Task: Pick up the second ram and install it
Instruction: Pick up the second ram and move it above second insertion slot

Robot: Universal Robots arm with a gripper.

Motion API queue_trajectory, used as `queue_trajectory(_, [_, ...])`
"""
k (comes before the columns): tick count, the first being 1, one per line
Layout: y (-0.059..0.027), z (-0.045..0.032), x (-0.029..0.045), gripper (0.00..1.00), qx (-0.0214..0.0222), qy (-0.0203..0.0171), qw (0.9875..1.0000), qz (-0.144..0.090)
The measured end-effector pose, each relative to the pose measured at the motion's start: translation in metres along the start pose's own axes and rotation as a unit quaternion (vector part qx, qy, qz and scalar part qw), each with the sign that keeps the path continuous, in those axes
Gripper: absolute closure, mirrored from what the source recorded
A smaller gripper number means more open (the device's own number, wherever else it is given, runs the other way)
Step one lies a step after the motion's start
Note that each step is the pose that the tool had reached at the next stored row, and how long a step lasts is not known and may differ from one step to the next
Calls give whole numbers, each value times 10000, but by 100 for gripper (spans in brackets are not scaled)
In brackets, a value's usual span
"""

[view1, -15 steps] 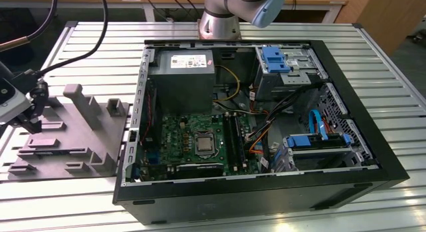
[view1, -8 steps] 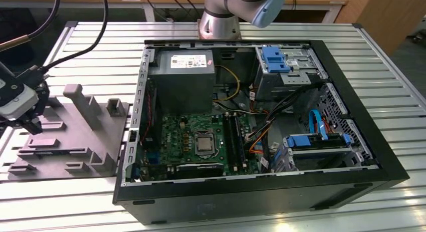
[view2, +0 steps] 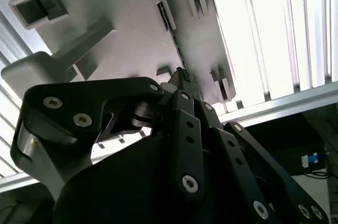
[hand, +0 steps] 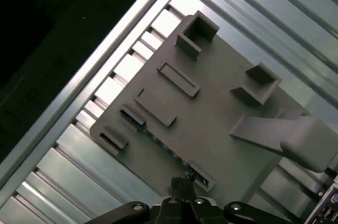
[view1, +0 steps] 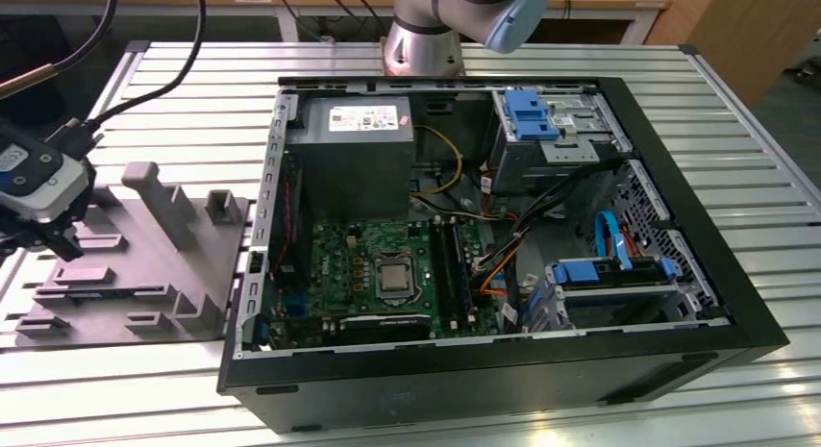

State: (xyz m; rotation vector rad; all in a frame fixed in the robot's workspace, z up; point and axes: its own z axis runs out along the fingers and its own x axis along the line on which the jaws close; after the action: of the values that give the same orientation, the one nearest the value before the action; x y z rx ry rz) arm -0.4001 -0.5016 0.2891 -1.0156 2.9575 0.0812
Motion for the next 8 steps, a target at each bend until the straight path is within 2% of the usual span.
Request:
queue_trajectory(4, [-1,16,1,90,-11,17,9994,-359])
queue_trajectory(8, [-1,34,1,90,-21,32,9974,-722])
